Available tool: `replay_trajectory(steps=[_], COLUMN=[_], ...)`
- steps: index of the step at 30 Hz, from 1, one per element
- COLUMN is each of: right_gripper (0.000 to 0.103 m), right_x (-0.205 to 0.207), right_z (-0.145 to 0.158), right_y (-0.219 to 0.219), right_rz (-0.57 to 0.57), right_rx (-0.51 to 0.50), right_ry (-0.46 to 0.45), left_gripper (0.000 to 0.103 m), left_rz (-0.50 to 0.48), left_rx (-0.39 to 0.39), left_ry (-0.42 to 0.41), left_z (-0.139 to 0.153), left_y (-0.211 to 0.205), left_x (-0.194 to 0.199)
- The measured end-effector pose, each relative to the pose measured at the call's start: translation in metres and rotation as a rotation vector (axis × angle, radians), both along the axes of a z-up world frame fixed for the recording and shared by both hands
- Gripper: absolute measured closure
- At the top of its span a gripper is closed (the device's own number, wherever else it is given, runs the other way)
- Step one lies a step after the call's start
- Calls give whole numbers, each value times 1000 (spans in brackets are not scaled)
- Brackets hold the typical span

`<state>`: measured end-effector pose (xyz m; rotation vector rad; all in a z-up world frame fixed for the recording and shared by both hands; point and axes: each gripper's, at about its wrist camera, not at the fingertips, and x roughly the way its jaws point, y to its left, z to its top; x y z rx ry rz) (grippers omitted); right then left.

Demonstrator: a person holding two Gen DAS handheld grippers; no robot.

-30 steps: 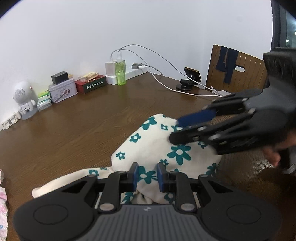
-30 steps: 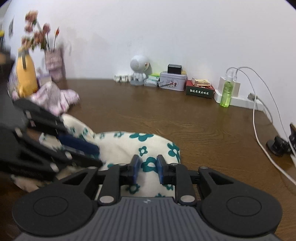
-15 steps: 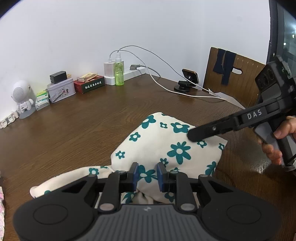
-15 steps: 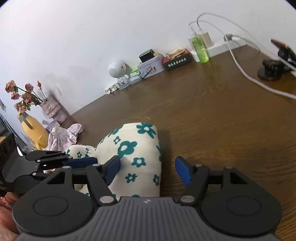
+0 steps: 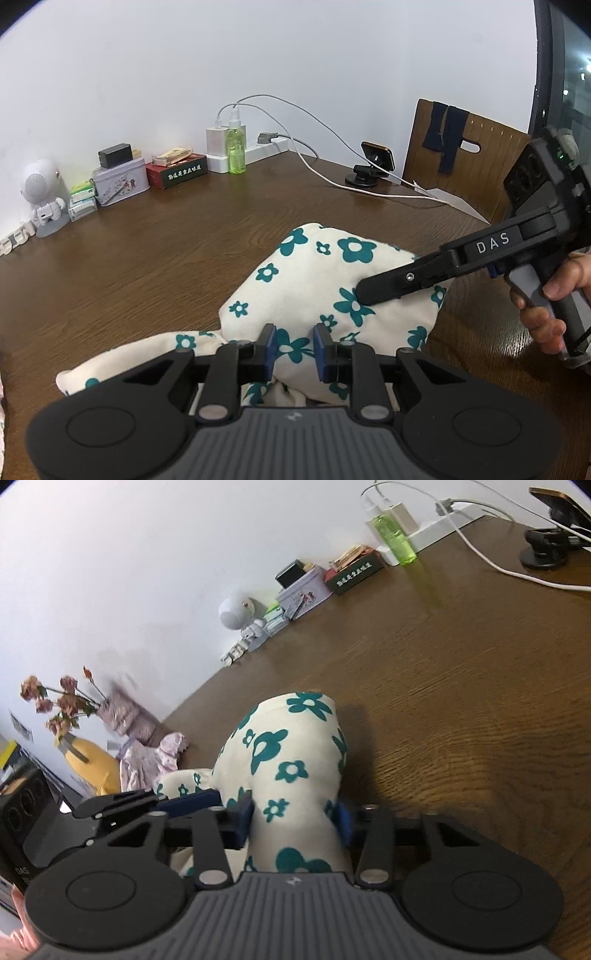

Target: Fold clothes

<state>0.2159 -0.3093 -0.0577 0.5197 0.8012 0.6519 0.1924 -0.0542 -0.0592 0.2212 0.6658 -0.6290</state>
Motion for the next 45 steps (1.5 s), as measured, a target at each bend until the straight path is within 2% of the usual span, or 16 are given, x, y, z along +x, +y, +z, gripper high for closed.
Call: replay_trajectory(steps=[1,3,4,7,11,16,20,23,27,30,33,39,42,44,45], right_gripper=[70,71,71,71,71,71,71,70,69,69,69,69,69,69,69], right_x=[-3,-9,-11,-19,-33,-57,-82,-100,-110,-111,-110,-113,-113,-112,-111], right_z=[4,19,28,56,85,84,70,62,51,49,56,61,62,63,63], right_y=[2,10,13,20,43,96,141,165,182,186,177,156,151,148,148], right_rz=[-5,-5,-5,-13,4,85,167,256,362,360,321,294,286,280,278], right_rx=[-19,-109,-163,-355,-681,-1005,-1173,-1212,-1188,-1167,-1118,-1071,-1052,-1035,-1028], right_ry=[-22,-98,-137,-255,-425,-606,-752,-801,-780,-774,-755,-724,-717,-710,-705], left_gripper=[79,59,57,56,58,59,63,63,62,61,56,56,57,58,64], left_rz=[-2,-3,1,20,53,37,7,11,57,107,115,-50,-85,-100,-105], left_rx=[-3,-16,-19,-12,-9,-11,8,-28,-76,-87,-90,-34,-15,-55,-90], left_ry=[0,-7,-20,-42,-29,28,92,113,77,43,37,97,194,216,251], left_z=[2,9,13,21,21,6,-11,-12,2,14,18,10,-8,-11,-11], left_y=[0,2,4,16,31,27,19,29,56,74,80,56,52,57,60], left_x=[-1,-7,-10,-21,-25,-16,-14,-16,-24,-21,1,59,79,80,79])
